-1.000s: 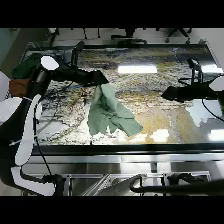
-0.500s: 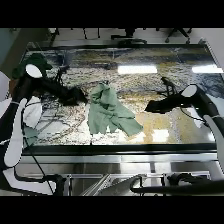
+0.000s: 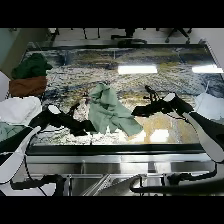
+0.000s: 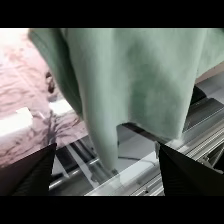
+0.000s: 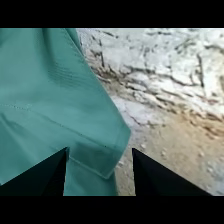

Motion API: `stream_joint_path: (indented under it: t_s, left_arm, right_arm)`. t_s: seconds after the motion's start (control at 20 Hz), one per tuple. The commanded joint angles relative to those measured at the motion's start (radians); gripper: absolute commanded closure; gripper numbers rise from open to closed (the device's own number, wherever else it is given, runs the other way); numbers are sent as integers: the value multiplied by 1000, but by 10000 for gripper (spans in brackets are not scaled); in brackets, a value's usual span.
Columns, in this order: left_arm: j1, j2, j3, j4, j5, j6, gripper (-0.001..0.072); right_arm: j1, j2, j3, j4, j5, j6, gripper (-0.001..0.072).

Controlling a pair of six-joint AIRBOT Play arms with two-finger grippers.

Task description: Fold the shirts.

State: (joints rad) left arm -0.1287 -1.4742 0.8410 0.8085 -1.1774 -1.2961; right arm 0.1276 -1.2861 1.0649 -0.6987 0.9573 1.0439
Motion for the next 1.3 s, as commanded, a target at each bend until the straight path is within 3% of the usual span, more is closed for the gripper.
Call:
stream_joint_path:
  t_s: [0.0, 0.1, 0.15, 0.2, 0.35, 0.6, 0.8, 1.15, 1.25]
  left_arm:
    - [-65, -72, 8, -60, 87, 32, 66]
    - [-65, -104, 77, -37, 68, 31, 464]
    - [-54, -112, 114, -26, 53, 31, 612]
    - [-39, -114, 150, -16, 38, 29, 687]
    - [23, -87, 237, -15, 7, 13, 695]
    - [119, 66, 381, -14, -78, 13, 696]
    - [182, 220, 595, -14, -150, -5, 696]
    - [320, 501, 1014, -14, -130, -24, 696]
    - [385, 555, 1081, -11, -101, -5, 696]
  right_arm:
    - [3, -53, 0, 127, -19, -88, 255]
    - [3, -71, 0, 188, -37, -119, 261]
    - [2, -78, 0, 216, -38, -137, 361]
    - [0, -82, 0, 244, -37, -160, 484]
    - [-2, -76, 8, 292, -32, -192, 693]
    - [-76, 16, 170, 296, 126, -182, 694]
    - [-198, 204, 363, 321, 200, -176, 694]
    - [-484, 626, 524, 306, 136, -190, 694]
    - [-570, 718, 523, 227, 98, -191, 694]
